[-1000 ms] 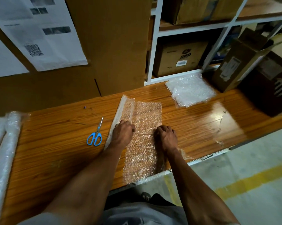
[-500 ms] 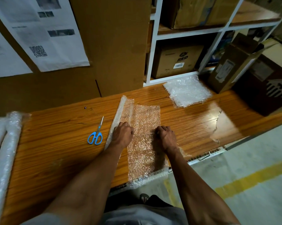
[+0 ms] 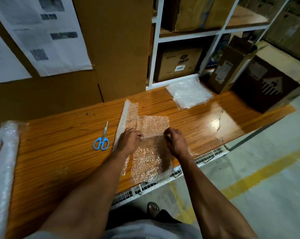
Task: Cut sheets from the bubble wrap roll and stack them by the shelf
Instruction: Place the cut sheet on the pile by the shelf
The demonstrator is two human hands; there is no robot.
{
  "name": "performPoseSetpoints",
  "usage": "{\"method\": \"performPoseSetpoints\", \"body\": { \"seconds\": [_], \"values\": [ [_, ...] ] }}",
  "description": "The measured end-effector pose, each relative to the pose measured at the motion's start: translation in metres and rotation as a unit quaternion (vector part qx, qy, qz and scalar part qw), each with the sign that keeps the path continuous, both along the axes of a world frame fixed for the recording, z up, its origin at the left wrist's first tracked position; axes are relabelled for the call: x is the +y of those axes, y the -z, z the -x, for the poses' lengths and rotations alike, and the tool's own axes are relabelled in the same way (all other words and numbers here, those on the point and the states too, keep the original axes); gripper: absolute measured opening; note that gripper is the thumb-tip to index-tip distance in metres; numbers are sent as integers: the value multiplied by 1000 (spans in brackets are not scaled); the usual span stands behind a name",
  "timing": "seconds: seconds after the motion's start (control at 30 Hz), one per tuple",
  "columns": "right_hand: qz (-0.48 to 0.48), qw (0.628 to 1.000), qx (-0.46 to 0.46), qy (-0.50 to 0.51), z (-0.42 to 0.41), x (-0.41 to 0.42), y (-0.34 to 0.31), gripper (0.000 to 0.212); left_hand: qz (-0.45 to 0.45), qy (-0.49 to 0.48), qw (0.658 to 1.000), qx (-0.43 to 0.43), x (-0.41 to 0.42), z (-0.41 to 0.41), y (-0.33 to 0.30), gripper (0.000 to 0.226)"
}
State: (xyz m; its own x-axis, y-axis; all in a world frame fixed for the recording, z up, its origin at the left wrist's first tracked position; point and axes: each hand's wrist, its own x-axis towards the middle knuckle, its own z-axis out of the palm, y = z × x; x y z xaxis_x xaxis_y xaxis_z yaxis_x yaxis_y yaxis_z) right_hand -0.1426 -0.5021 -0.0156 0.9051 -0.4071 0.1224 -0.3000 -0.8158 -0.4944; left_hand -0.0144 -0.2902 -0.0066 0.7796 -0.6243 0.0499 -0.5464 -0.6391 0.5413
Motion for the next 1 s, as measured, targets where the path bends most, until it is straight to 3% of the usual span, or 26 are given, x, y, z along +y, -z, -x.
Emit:
{"method": "performPoseSetpoints", "body": {
  "seconds": [0.13, 0.27, 0.4, 0.5, 0.57, 0.67, 0.8, 1.0],
  "values": [
    [-40, 995, -92, 26, -1, -1, -27, 12, 69, -20, 997, 10, 4, -7, -23, 15],
    [-102, 985, -134, 45, -6, 0, -56, 12, 143, -57, 985, 74, -1, -16, -50, 8],
    [-292, 935, -185, 77, 1, 5, -82, 13, 235, -46, 955, 177, -10, -22, -74, 10],
    [-414, 892, -168, 62, 9, 5, -86, 33, 289, -43, 931, 218, -15, -23, -90, 10],
    [-416, 893, -162, 56, 12, 2, -82, 27, 297, -36, 931, 210, -19, -23, -99, 11],
    [-457, 864, -196, 79, 13, -1, -88, 15, 308, -14, 924, 226, -23, -27, -104, 19],
    [-476, 854, -195, 75, 3, -21, -107, 22, 320, 2, 910, 264, -36, -33, -113, 33],
    [-476, 855, -194, 75, -16, -75, -129, 35, 304, -41, 910, 279, -90, -37, -126, 14]
  ]
}}
